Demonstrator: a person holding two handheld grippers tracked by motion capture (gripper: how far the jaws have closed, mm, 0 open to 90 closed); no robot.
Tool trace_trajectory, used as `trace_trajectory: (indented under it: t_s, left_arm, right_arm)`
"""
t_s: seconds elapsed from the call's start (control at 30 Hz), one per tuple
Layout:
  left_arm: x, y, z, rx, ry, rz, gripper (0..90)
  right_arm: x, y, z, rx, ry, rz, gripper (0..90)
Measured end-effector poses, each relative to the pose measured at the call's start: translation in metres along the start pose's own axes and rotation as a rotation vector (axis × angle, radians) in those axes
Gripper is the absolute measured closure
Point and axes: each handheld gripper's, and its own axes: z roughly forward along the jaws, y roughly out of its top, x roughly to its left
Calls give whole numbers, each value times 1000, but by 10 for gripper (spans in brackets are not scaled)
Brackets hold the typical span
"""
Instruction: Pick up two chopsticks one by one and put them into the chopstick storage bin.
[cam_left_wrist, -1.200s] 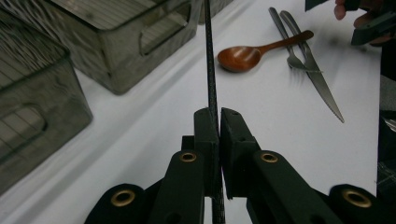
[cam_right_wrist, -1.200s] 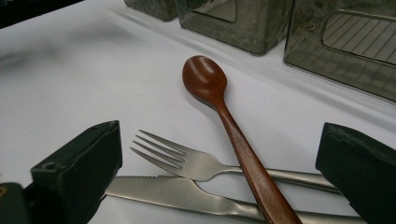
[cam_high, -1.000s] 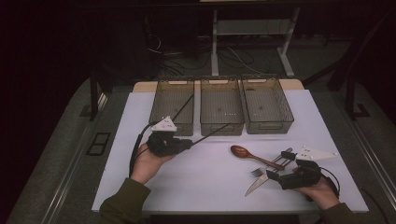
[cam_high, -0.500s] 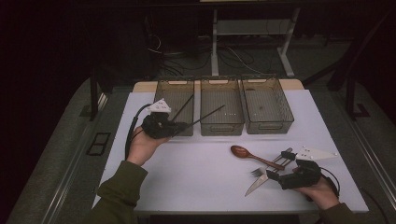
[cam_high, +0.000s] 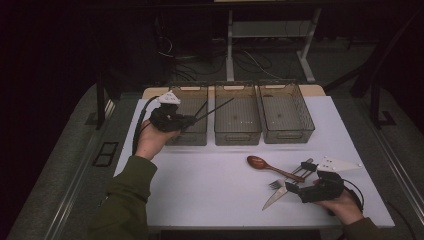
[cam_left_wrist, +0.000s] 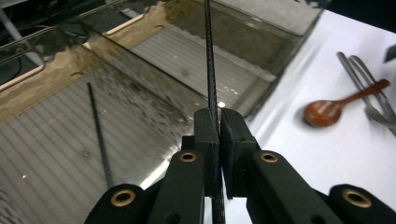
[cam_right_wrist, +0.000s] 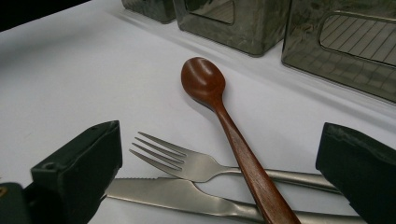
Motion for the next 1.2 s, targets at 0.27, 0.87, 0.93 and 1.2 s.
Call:
trace_trajectory:
  t_s: [0.27,0.87,0.93,1.2]
  left_arm:
    - [21,-4,6,10,65,-48,849]
    - [63,-18,18,28,252,-205,849]
    - [64,-19,22,36,256,-212,850]
    - [67,-23,37,88,274,-245,849]
  right_arm:
    - [1,0,-1,-1,4,1,0]
    - [0,0,0,-3,5,11,0]
    - [0,0,0,-3,5,12,0]
    - [-1,0,-1,-5,6,13,0]
